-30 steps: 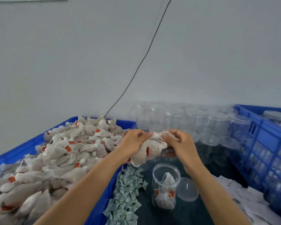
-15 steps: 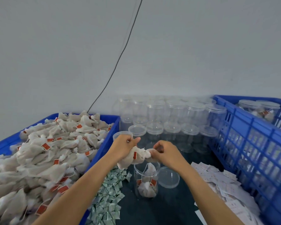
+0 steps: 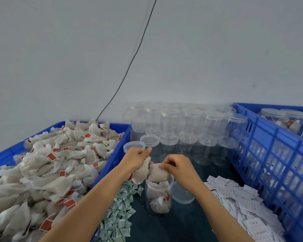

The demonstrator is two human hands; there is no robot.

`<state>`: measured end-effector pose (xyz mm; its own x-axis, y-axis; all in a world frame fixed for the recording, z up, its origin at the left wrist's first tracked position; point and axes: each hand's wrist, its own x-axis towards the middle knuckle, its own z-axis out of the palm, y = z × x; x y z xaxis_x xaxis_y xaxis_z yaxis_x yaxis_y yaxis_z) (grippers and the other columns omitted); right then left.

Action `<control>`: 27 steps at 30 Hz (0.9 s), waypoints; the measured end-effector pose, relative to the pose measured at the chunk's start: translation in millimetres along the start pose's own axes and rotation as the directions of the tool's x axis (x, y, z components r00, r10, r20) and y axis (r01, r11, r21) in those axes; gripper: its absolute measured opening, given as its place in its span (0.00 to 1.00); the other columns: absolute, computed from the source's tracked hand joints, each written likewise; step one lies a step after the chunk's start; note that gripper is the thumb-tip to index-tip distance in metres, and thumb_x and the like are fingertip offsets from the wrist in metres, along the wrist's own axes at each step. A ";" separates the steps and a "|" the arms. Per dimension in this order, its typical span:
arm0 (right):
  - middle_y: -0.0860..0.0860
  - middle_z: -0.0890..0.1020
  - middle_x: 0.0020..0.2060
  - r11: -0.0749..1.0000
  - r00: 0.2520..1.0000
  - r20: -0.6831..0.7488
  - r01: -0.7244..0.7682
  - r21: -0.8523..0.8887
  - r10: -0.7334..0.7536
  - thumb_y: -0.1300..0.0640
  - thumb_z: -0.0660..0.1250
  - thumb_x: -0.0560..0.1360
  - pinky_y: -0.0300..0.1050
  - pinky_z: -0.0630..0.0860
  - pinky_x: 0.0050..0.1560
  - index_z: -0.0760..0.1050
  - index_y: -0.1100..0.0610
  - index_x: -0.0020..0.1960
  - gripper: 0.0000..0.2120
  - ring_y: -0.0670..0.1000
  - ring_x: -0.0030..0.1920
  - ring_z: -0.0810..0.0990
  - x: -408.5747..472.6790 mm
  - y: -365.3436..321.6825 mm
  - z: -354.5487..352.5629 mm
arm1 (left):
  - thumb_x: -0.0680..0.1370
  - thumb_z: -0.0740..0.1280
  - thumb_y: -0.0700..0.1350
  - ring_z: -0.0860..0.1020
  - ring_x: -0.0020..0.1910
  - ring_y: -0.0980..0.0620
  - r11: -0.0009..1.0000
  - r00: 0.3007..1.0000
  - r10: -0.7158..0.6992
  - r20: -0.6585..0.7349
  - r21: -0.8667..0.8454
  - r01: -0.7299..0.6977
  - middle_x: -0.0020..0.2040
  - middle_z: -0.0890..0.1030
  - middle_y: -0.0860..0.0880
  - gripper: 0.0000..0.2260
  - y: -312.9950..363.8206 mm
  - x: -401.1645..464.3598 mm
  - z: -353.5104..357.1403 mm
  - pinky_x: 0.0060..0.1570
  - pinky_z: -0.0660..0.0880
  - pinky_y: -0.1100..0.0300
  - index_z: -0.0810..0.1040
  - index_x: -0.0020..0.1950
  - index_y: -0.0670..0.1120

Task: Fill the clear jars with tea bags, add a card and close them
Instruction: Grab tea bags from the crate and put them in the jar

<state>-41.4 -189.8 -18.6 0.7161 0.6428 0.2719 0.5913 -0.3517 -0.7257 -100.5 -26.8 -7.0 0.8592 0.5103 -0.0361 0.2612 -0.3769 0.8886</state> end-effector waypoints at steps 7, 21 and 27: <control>0.43 0.80 0.38 0.999 0.995 -0.092 -0.030 0.035 0.034 0.56 0.69 0.76 0.37 0.73 0.43 0.77 0.50 0.38 0.08 0.43 0.40 0.77 3.6 5.7 -5.9 | 0.80 0.62 0.55 0.73 0.31 0.52 0.940 0.984 -0.170 -0.046 -0.307 0.148 0.33 0.77 0.47 0.19 4.7 -10.0 -31.2 0.34 0.70 0.60 0.79 0.40 0.41; 0.37 0.77 0.52 0.903 0.964 -0.029 0.257 0.345 -0.263 0.55 0.74 0.71 0.33 0.74 0.49 0.72 0.35 0.55 0.19 0.40 0.52 0.76 -2.8 -45.2 30.9 | 0.82 0.59 0.54 0.75 0.64 0.42 0.216 0.899 -0.363 0.245 -0.917 0.337 0.61 0.78 0.39 0.24 31.1 -29.7 -16.9 0.62 0.71 0.48 0.70 0.69 0.37; 0.50 0.82 0.39 0.888 0.984 -0.161 0.137 0.439 -0.073 0.57 0.68 0.77 0.36 0.76 0.41 0.78 0.60 0.47 0.06 0.44 0.38 0.79 12.7 -58.7 42.3 | 0.83 0.49 0.58 0.77 0.34 0.43 0.058 0.893 -0.266 0.363 -0.919 0.391 0.36 0.80 0.38 0.27 16.7 -43.3 -20.8 0.37 0.71 0.55 0.75 0.57 0.36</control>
<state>-82.8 -132.1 0.7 0.7216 0.5488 0.4220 0.4603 0.0750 -0.8846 -142.5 -39.1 18.8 0.8575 0.2754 -0.4346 -0.0534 0.8877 0.4573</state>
